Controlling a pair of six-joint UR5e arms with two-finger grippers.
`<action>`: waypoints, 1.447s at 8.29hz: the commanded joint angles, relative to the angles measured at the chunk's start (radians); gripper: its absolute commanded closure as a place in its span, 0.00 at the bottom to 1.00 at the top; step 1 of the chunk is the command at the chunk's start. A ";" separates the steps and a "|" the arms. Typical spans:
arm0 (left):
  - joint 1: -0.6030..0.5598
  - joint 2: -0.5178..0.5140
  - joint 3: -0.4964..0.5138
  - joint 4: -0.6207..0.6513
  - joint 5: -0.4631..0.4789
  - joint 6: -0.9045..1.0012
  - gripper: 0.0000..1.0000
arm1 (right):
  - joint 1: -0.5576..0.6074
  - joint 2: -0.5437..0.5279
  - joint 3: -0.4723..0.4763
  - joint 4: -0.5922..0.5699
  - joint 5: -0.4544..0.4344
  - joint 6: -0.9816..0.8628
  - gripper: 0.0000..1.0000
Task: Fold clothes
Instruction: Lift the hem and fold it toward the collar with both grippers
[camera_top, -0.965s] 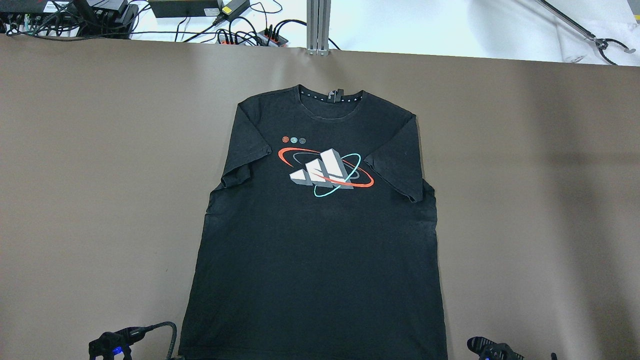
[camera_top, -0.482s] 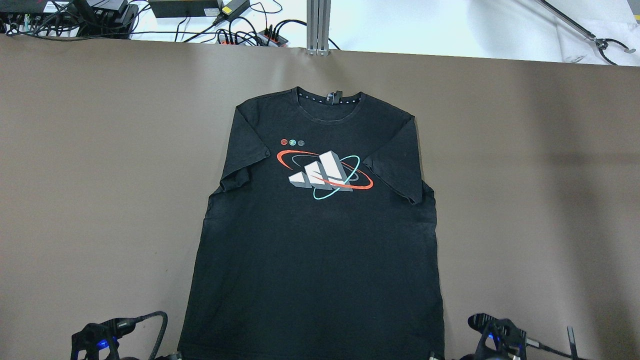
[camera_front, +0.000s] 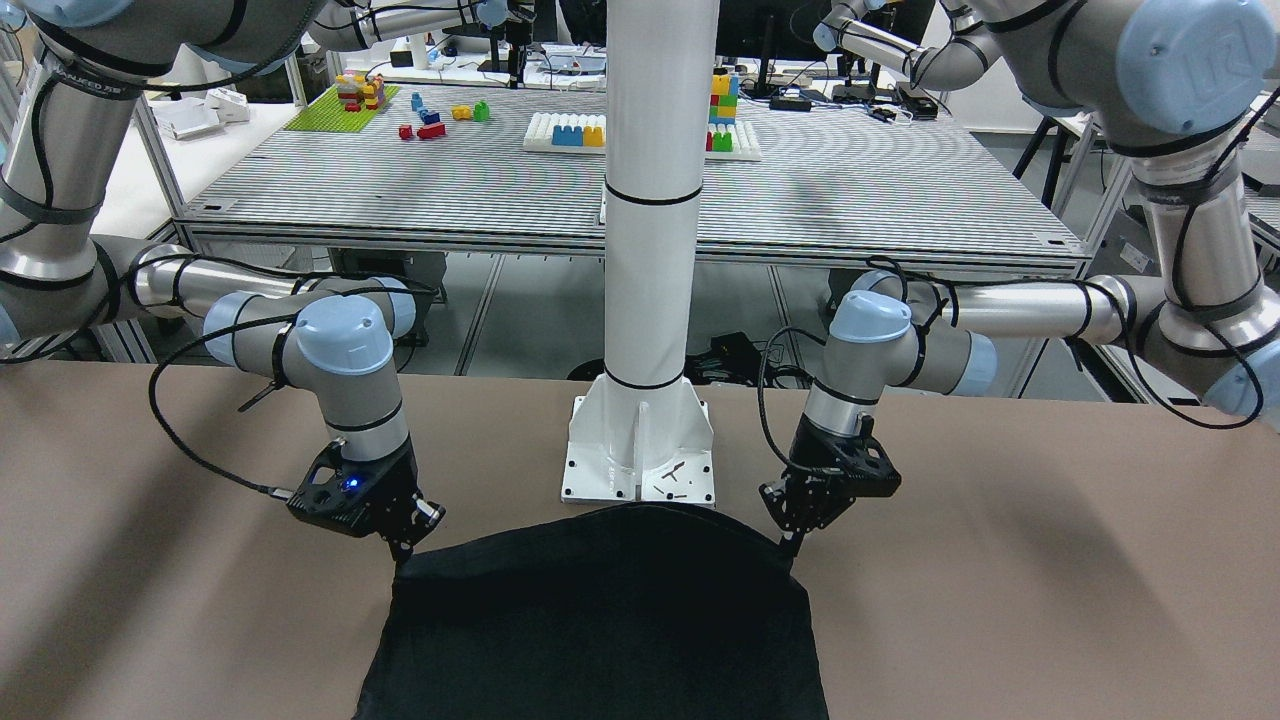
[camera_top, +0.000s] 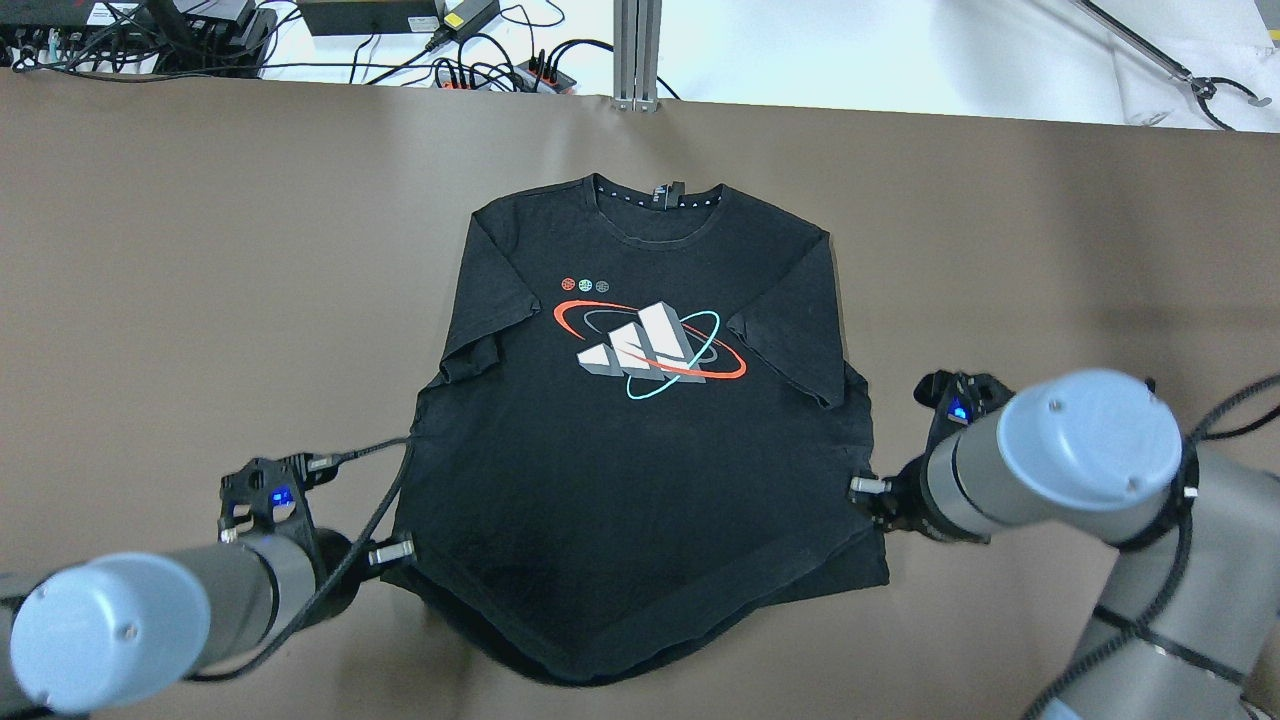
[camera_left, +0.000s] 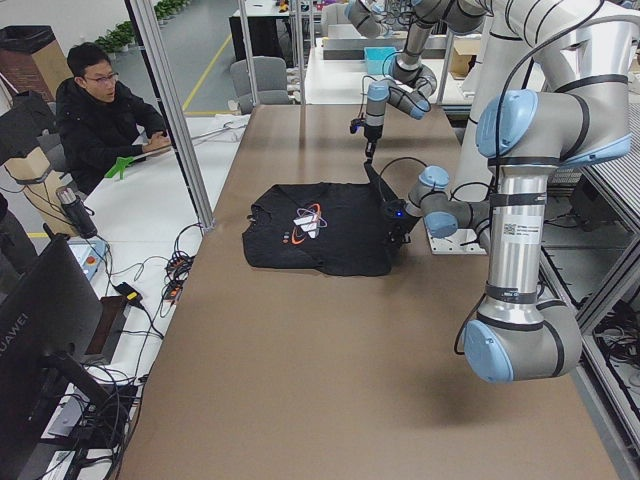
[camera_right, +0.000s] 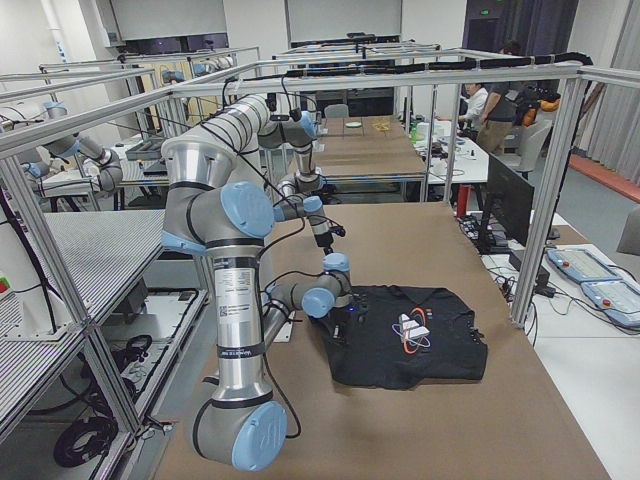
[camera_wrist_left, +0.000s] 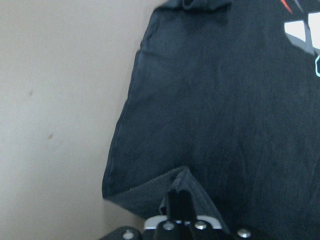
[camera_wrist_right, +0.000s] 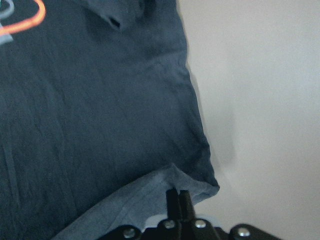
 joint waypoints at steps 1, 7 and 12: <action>-0.279 -0.095 0.138 0.001 -0.206 0.218 1.00 | 0.196 0.163 -0.186 -0.093 0.056 -0.207 1.00; -0.505 -0.275 0.376 -0.008 -0.294 0.322 1.00 | 0.334 0.315 -0.435 -0.066 0.050 -0.377 1.00; -0.542 -0.506 0.806 -0.153 -0.309 0.325 1.00 | 0.371 0.414 -0.808 0.274 0.045 -0.416 1.00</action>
